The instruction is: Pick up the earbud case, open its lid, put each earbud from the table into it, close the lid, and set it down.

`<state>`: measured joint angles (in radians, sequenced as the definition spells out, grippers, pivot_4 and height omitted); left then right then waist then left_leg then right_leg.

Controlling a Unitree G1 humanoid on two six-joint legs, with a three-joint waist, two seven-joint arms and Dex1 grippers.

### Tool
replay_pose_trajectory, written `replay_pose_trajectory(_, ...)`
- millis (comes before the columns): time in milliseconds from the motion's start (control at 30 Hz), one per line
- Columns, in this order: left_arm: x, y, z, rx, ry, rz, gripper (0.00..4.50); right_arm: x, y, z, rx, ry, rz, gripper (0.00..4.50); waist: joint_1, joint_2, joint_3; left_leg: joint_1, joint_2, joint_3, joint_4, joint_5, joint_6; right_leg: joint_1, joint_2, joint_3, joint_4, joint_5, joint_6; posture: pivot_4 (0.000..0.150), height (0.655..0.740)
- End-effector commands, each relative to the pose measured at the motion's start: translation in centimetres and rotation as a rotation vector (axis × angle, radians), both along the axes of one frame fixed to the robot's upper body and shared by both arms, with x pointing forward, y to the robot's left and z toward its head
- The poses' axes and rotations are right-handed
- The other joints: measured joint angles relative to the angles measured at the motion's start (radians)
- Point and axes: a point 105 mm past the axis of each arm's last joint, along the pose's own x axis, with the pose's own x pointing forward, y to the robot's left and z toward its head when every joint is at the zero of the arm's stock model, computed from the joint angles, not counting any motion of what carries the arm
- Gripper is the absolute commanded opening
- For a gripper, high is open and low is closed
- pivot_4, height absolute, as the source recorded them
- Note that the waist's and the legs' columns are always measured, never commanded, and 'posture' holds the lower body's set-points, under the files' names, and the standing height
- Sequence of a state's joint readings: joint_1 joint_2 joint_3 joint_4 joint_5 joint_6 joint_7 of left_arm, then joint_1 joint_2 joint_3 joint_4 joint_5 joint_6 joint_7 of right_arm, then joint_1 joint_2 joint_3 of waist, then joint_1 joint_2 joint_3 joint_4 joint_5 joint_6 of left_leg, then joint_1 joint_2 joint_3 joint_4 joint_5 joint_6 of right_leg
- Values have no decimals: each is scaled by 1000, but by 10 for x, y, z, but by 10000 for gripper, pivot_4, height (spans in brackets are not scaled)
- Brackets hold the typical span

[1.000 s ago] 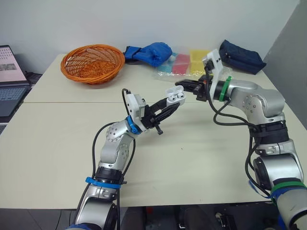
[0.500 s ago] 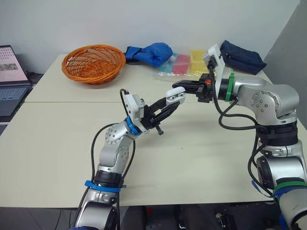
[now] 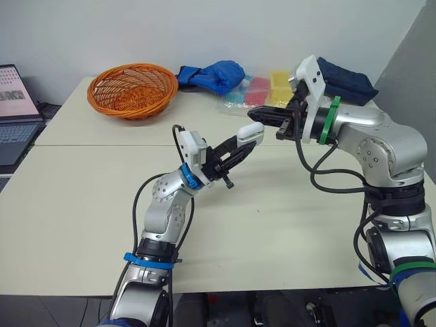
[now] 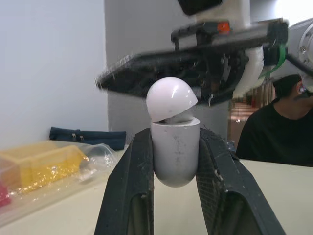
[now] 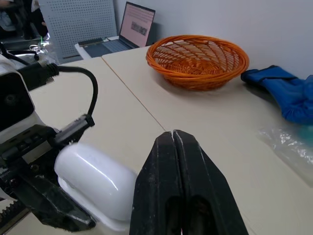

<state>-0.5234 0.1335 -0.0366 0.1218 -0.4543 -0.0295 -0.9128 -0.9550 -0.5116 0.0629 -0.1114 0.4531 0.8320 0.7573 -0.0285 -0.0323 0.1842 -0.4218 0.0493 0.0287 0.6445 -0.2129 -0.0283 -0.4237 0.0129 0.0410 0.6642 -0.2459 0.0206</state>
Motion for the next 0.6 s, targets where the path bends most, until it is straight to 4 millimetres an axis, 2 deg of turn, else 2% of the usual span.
replay_pose_trajectory(33, -4, -4, 13, -1, -62, -25, 7707, 5, -13, 23, 10, -119, -56, 239, 0, 0, 0, 0, 0, 0, 0, 0, 0, 0, 0, 0, 0, 0, 0, 1500, 7400)
replay_pose_trajectory(133, -3, -4, 12, 1, -64, -26, 7707, 1, -18, 33, 16, -94, -23, 239, 0, 0, 0, 0, 0, 0, 0, 0, 0, 0, 0, 0, 0, 0, 0, 1500, 7400)
replay_pose_trajectory(300, -2, -3, 12, 0, -63, -23, 7707, -12, -4, 35, 60, -34, 17, 239, -1, 0, 0, 0, 0, 0, -1, 0, 0, 0, 0, 0, 0, 0, 0, 1500, 7400)
replay_pose_trajectory(400, -1, -3, 12, -3, -58, -19, 7707, -21, 9, 24, 64, -2, 23, 239, -3, 0, 0, 0, 0, 0, -1, 0, 0, 0, 0, 0, 0, 0, 0, 1500, 7400)
replay_pose_trajectory(467, 2, -1, 12, -16, -46, -6, 7707, -26, 14, 8, 53, 45, 19, 239, -1, 0, 0, 0, 1, -1, -1, 0, 0, 0, 0, 0, 0, 0, 0, 1500, 7400)
replay_pose_trajectory(600, 3, 0, 14, -25, -44, -7, 7707, -18, 4, -21, -27, 115, -72, 239, 0, 0, 0, 0, 0, 0, 0, 0, 0, 0, -1, 0, 0, 0, 0, 1500, 7400)
